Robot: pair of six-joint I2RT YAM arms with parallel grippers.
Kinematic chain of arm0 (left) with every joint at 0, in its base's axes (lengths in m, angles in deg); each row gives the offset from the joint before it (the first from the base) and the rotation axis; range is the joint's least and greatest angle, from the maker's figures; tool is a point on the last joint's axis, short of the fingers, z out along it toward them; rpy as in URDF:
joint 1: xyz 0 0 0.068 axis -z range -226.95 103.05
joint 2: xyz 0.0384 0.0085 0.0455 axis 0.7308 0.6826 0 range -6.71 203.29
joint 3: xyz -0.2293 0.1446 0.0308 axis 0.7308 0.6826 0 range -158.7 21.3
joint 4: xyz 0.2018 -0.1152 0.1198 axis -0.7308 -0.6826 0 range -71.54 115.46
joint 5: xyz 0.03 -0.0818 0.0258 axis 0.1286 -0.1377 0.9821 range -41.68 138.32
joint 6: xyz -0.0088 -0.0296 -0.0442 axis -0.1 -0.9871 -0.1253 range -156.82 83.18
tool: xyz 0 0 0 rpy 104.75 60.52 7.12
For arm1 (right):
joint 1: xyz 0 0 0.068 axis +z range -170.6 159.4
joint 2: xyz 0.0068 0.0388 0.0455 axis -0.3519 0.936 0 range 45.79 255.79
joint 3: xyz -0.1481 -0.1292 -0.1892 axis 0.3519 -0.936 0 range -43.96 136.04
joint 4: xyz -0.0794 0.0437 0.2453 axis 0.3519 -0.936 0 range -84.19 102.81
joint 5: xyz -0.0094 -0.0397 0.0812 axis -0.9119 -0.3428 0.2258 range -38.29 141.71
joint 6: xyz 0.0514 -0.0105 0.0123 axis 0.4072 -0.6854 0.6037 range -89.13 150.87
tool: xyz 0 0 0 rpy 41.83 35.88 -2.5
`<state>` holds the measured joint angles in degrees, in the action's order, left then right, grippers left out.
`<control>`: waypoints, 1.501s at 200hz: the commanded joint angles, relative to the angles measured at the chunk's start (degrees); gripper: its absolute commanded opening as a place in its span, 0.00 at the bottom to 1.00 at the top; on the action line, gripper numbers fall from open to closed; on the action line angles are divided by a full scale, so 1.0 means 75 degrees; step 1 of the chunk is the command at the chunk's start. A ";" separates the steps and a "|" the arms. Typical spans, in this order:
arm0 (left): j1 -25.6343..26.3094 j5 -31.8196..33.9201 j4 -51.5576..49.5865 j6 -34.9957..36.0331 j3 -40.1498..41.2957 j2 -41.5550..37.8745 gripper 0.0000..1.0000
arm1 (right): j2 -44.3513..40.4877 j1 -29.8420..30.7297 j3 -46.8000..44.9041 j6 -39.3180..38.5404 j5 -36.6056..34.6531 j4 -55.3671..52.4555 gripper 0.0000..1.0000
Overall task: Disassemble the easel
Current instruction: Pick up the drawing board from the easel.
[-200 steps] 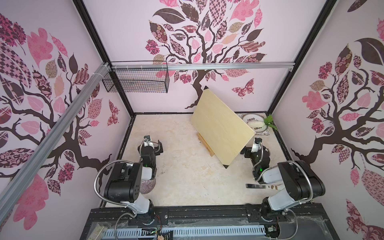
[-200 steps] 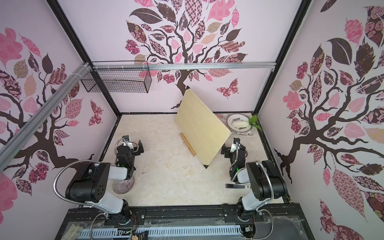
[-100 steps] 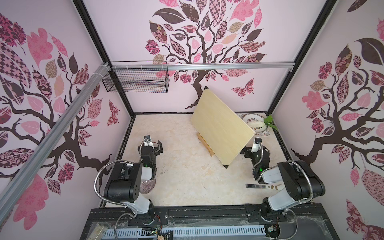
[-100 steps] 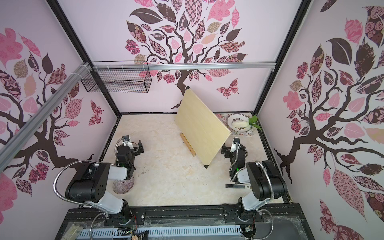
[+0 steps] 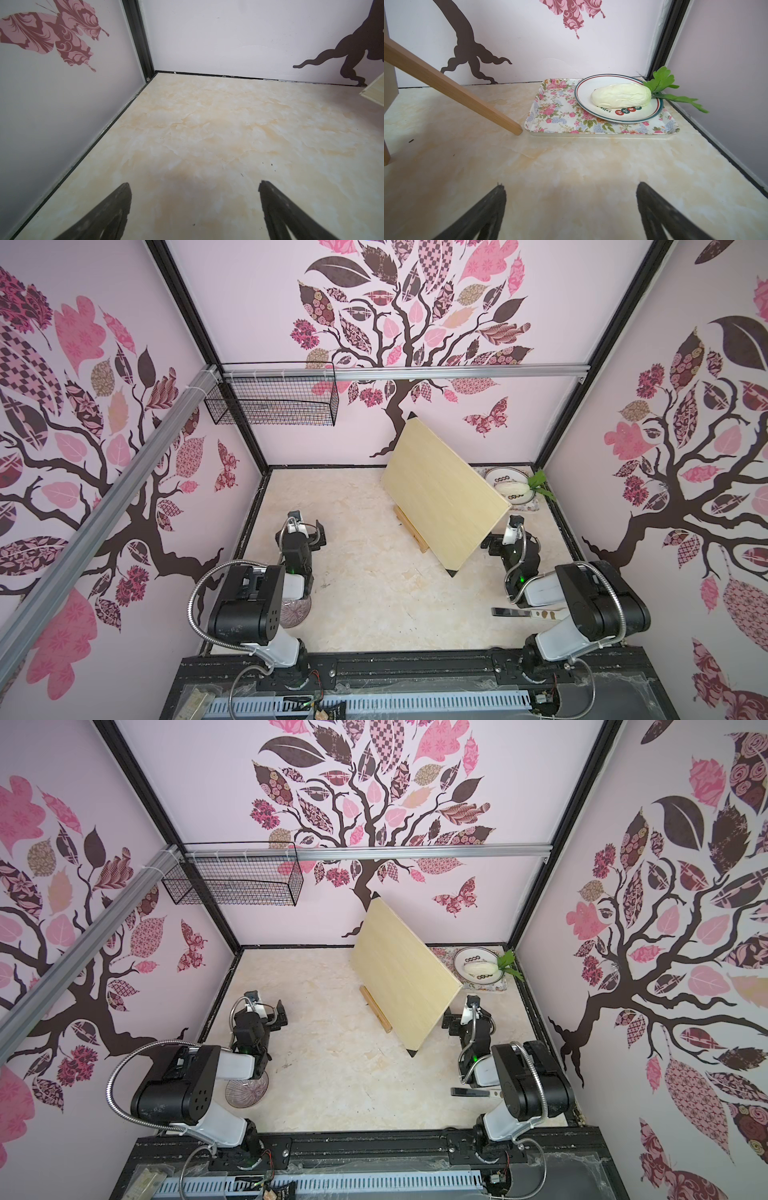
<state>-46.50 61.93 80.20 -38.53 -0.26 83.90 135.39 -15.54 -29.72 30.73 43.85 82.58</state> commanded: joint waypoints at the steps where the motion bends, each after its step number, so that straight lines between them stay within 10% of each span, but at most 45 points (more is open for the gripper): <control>1: 0.0003 -0.0033 0.0138 -0.0007 0.0114 0.0055 0.98 | 0.0053 -0.0012 0.0047 -0.0004 0.0024 0.0147 1.00; 85: 0.0009 0.0073 -0.1166 -0.0004 -0.0142 -0.0993 0.98 | -0.0425 -0.0010 -0.0236 -0.0010 -0.0017 0.0275 1.00; 190: 0.0770 -0.0508 -0.3755 -0.1059 -0.1363 -0.2762 0.87 | -0.3945 -0.0018 0.2660 0.2107 -0.2525 -0.7440 1.00; 242: 0.1401 -0.2409 -0.4522 -0.2702 -0.2133 -0.2258 0.69 | -0.4081 -0.0018 0.5762 0.2705 -0.1061 -1.0190 0.99; 300: 0.3135 -0.2791 -0.4582 -0.2773 -0.3101 -0.0492 0.67 | -0.1855 -0.0004 0.9615 0.2305 0.3154 -1.3038 0.93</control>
<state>-26.74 43.96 46.47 -58.22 -18.86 76.47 113.56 -15.54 33.57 48.76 50.60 -0.21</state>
